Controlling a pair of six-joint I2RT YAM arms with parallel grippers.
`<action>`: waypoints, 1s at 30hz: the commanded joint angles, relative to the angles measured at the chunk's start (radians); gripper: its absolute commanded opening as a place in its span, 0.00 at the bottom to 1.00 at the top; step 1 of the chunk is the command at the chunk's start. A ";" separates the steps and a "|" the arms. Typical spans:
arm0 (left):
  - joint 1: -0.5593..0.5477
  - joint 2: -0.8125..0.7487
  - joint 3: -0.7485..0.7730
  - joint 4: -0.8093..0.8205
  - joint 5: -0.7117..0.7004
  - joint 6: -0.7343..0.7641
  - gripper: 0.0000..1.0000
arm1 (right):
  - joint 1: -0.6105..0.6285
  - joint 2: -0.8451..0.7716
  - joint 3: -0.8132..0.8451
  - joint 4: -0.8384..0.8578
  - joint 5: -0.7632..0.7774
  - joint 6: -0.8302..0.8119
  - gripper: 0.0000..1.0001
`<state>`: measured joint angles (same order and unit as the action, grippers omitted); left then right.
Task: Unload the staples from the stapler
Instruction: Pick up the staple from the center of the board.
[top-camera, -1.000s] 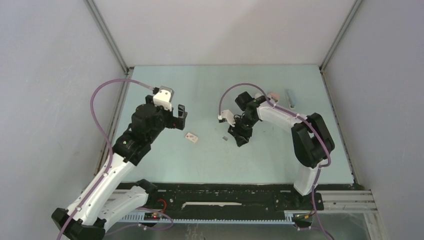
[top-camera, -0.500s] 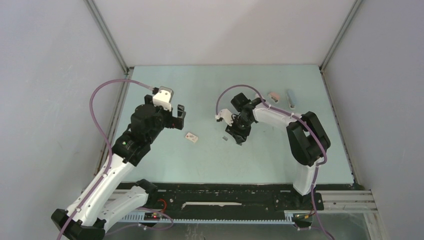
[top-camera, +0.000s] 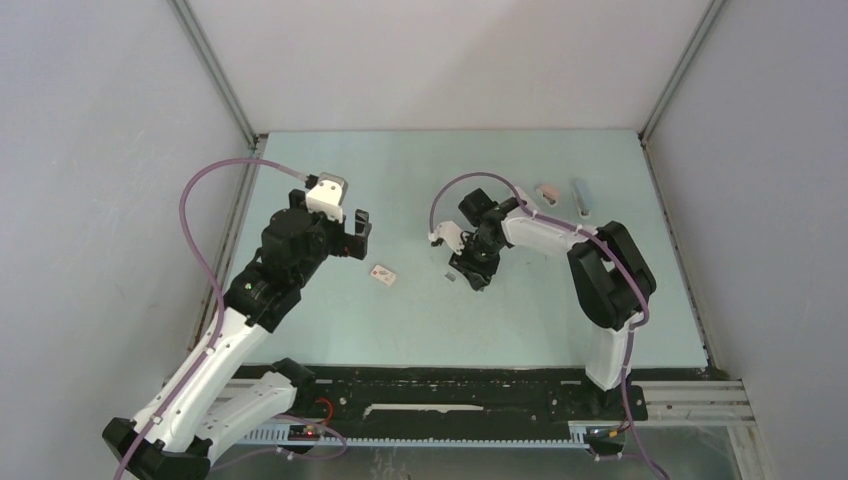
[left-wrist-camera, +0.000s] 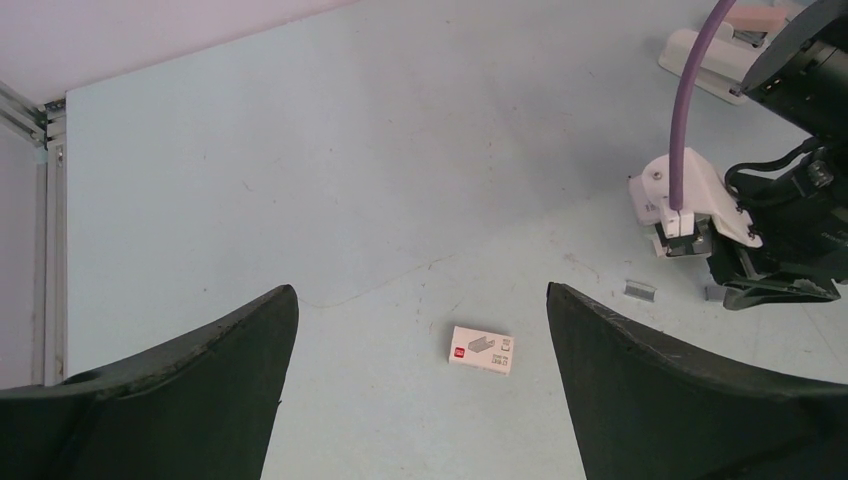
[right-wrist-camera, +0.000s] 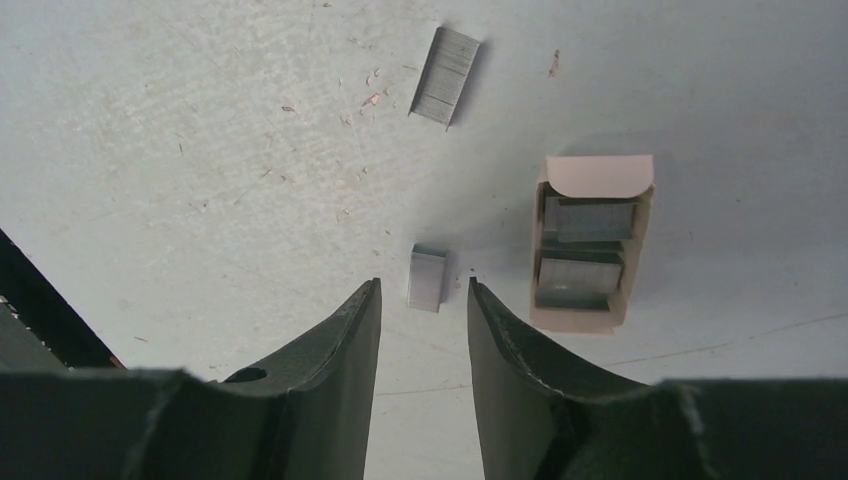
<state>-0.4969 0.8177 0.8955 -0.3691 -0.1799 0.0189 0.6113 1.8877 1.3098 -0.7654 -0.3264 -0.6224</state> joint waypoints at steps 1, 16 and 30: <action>0.008 -0.003 -0.023 0.021 -0.007 0.024 1.00 | 0.022 0.020 -0.003 0.003 0.013 0.008 0.45; 0.008 -0.001 -0.026 0.024 -0.004 0.026 1.00 | 0.050 0.053 -0.003 0.012 0.069 0.012 0.40; 0.008 -0.002 -0.030 0.025 0.002 0.027 1.00 | 0.064 0.042 -0.010 0.025 0.085 0.022 0.19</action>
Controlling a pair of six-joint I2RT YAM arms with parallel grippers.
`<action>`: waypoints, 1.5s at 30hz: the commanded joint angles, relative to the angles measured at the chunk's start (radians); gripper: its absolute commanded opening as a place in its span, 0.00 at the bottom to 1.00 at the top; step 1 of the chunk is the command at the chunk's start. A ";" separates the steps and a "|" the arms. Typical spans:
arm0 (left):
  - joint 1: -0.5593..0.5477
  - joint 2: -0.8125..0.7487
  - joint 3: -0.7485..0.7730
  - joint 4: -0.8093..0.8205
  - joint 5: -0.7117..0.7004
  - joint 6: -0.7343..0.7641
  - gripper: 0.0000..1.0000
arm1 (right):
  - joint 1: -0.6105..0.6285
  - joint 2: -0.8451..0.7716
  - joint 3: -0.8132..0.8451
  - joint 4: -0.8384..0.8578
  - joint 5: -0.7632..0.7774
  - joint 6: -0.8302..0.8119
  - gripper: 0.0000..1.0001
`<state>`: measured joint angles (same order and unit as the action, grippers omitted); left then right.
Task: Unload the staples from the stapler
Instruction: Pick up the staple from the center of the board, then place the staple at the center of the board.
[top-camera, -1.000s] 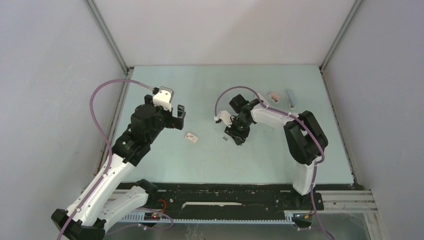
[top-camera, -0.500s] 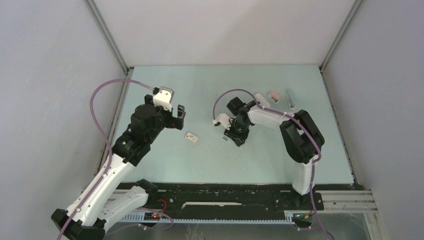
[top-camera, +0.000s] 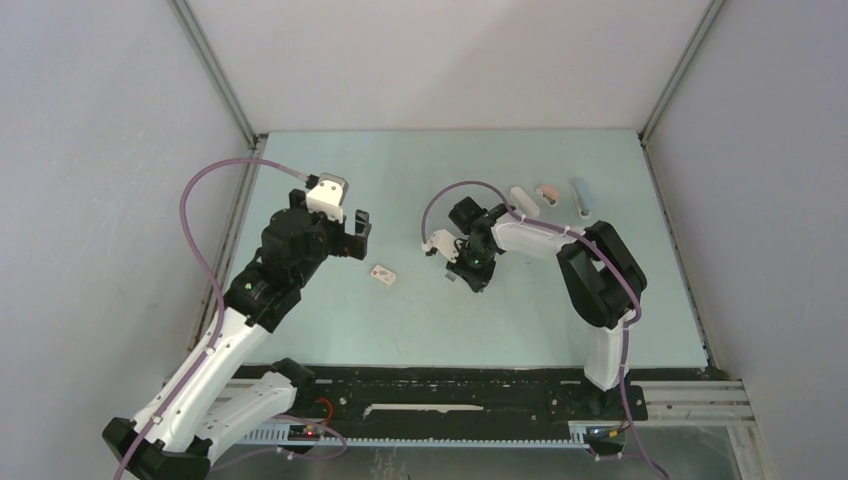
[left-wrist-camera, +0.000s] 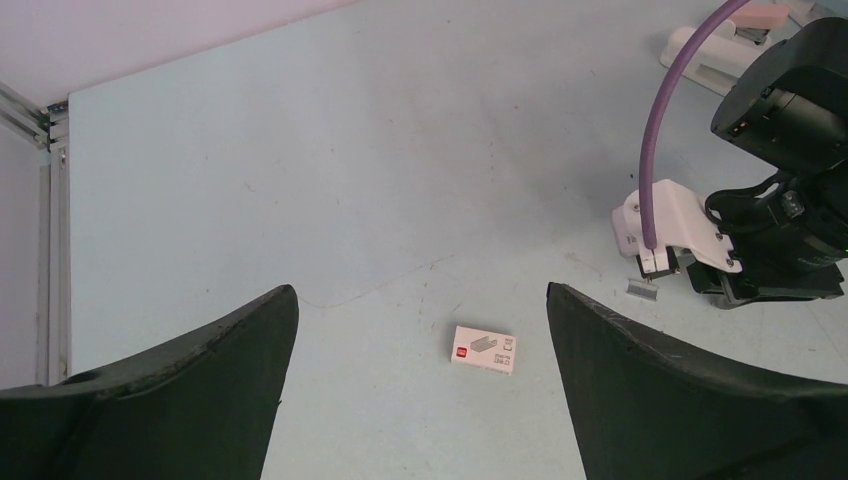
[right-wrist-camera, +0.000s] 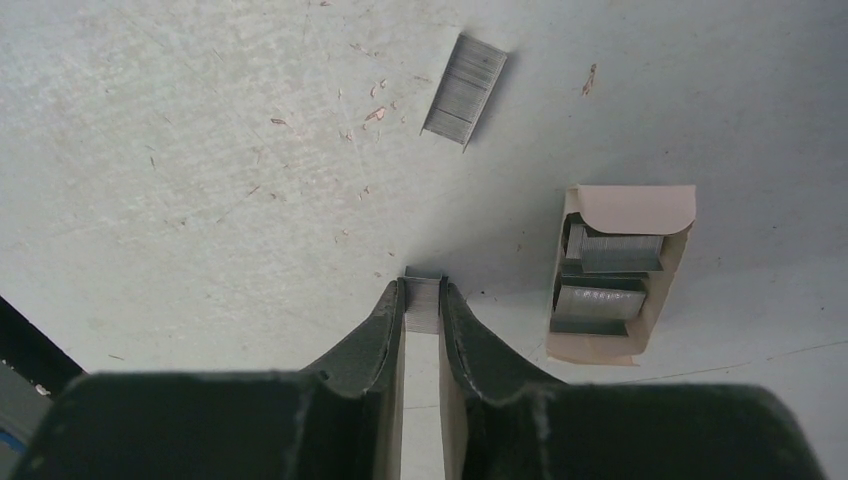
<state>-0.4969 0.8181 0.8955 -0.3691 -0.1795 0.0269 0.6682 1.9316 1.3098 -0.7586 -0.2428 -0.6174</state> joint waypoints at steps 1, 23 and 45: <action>0.008 -0.003 -0.029 0.025 0.001 0.018 1.00 | 0.006 -0.007 -0.009 0.018 -0.006 0.018 0.18; 0.009 0.018 -0.032 0.051 0.110 -0.019 1.00 | -0.194 -0.161 -0.010 0.007 -0.547 0.118 0.12; -0.198 0.130 -0.603 1.228 0.331 -0.981 0.99 | -0.309 -0.296 -0.179 0.443 -1.038 0.631 0.13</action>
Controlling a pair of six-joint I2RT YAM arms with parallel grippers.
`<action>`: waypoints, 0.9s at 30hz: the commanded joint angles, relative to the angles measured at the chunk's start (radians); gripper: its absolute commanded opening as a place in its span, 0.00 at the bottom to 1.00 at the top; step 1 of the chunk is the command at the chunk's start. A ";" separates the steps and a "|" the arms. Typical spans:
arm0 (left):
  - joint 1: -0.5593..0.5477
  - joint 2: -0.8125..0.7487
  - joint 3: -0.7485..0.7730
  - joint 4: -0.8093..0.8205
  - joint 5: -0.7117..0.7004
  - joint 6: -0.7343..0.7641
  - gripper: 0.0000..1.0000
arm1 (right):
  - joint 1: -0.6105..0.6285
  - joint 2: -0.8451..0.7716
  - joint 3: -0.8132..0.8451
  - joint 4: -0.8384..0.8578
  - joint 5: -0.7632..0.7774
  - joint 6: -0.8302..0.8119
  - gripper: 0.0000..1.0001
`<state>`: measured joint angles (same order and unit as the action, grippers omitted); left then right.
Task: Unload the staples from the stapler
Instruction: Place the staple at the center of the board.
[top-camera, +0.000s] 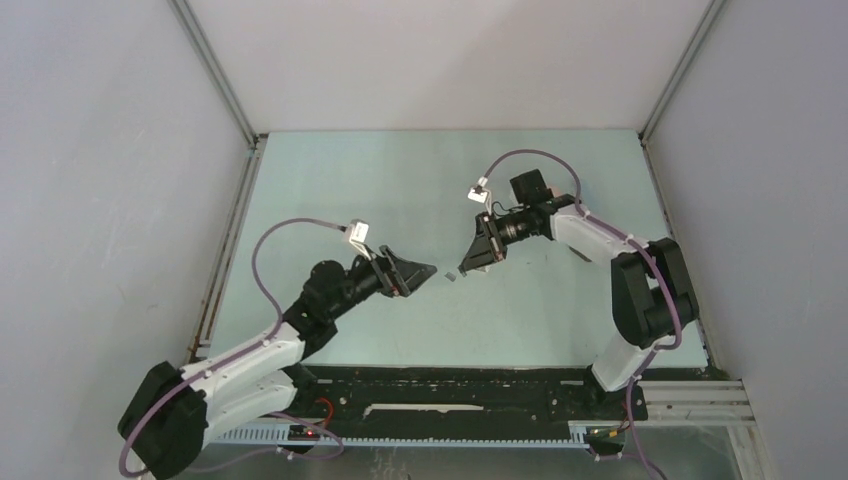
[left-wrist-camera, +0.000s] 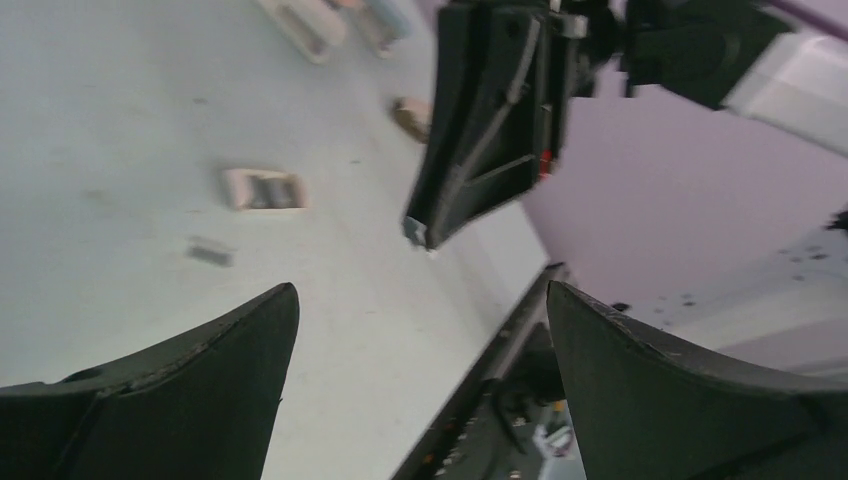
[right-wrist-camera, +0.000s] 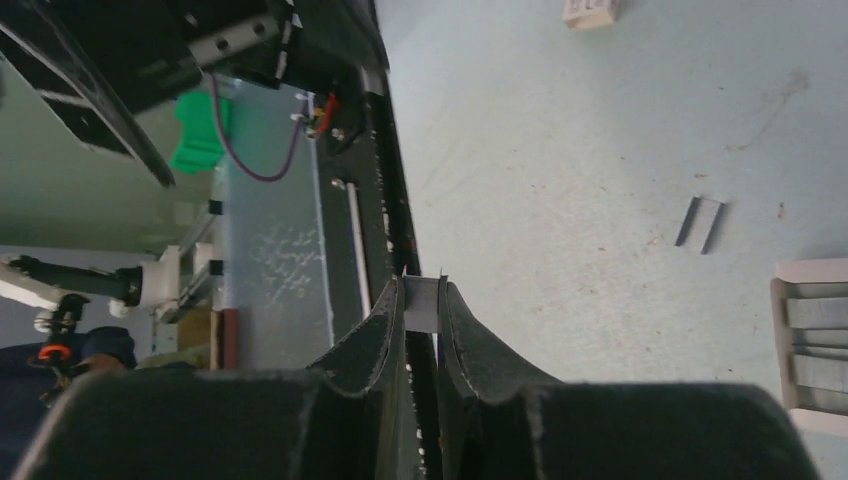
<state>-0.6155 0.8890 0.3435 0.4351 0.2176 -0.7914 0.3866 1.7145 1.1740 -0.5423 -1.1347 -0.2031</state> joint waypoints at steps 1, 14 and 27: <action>-0.094 0.092 -0.054 0.473 -0.070 -0.181 0.99 | -0.033 -0.092 -0.062 0.279 -0.166 0.269 0.13; -0.156 0.343 -0.034 0.741 -0.112 -0.382 0.83 | -0.084 -0.189 -0.241 0.881 -0.259 0.804 0.13; -0.198 0.571 0.033 0.953 -0.086 -0.471 0.64 | -0.084 -0.184 -0.263 0.980 -0.261 0.895 0.13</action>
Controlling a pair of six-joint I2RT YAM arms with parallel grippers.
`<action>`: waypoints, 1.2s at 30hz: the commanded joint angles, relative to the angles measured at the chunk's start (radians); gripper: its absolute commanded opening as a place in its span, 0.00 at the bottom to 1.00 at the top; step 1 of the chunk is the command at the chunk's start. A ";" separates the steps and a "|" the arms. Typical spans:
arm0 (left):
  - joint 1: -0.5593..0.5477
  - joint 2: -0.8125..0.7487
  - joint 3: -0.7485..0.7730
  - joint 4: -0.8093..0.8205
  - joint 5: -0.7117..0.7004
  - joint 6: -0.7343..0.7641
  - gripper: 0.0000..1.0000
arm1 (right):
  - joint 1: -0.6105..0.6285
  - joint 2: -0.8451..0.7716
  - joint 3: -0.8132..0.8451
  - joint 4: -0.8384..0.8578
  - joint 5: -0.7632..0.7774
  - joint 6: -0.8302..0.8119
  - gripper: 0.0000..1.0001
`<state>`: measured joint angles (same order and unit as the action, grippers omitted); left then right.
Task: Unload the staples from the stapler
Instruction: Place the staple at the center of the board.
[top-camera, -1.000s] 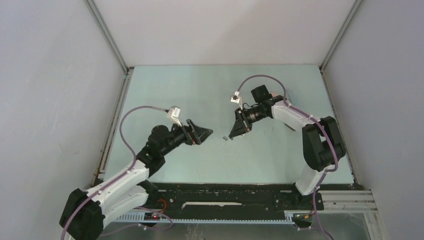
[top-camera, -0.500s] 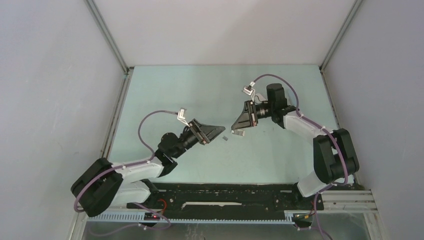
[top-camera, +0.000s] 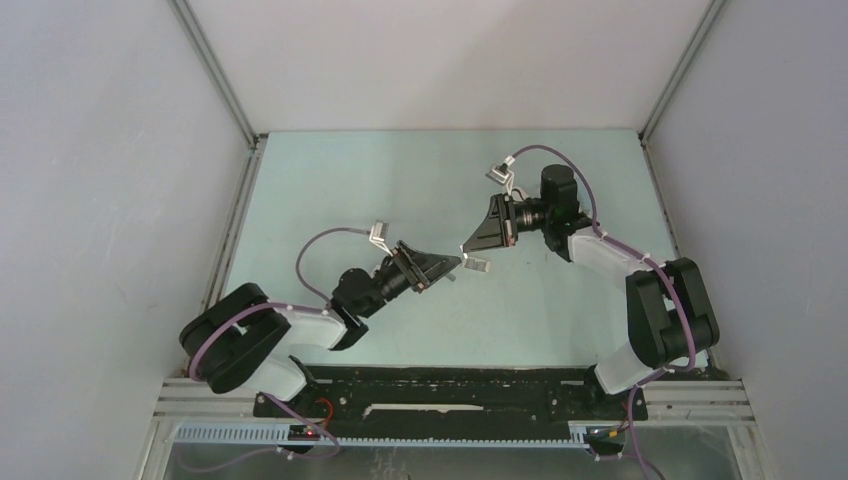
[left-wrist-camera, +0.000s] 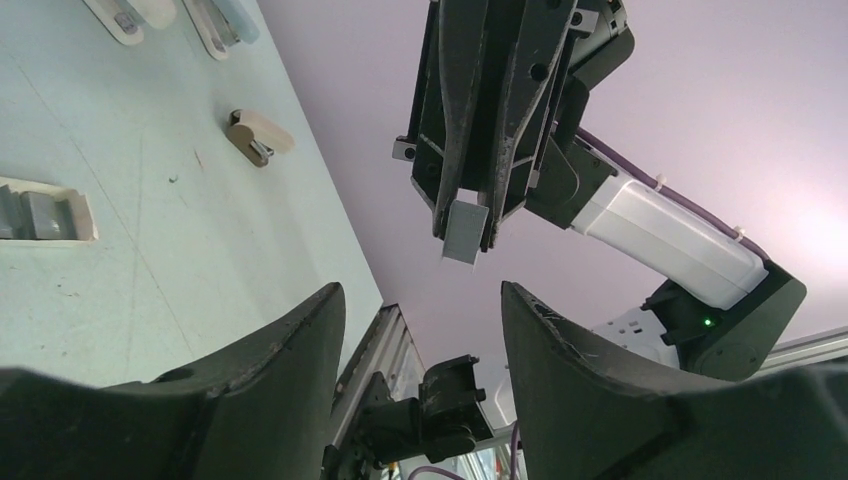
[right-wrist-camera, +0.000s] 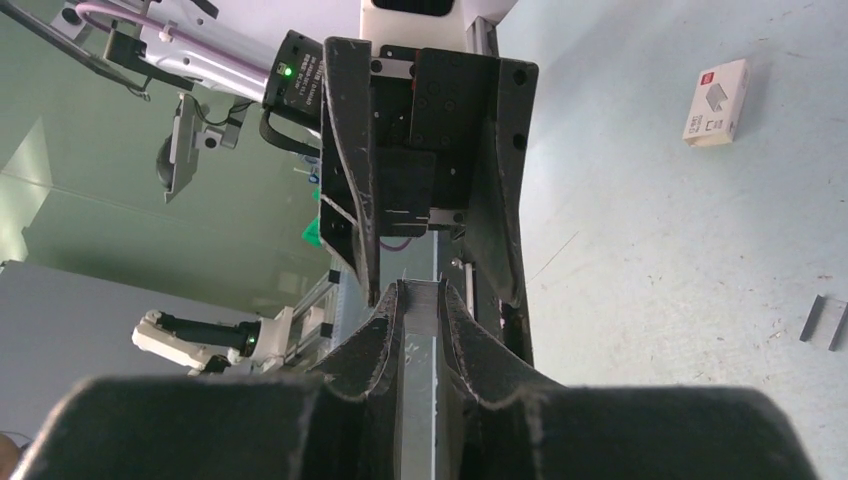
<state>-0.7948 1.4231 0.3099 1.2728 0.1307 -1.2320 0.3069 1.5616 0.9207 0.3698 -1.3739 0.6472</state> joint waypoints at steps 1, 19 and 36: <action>-0.023 0.045 0.074 0.118 0.003 -0.030 0.63 | -0.005 -0.030 -0.011 0.069 -0.021 0.046 0.14; -0.032 0.125 0.147 0.128 0.014 -0.054 0.48 | -0.006 -0.020 -0.015 0.096 -0.028 0.072 0.14; -0.032 0.138 0.153 0.138 0.026 -0.067 0.25 | -0.005 -0.015 -0.016 0.095 -0.031 0.073 0.14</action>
<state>-0.8204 1.5532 0.4149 1.3754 0.1429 -1.2942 0.3016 1.5616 0.9077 0.4316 -1.3895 0.7097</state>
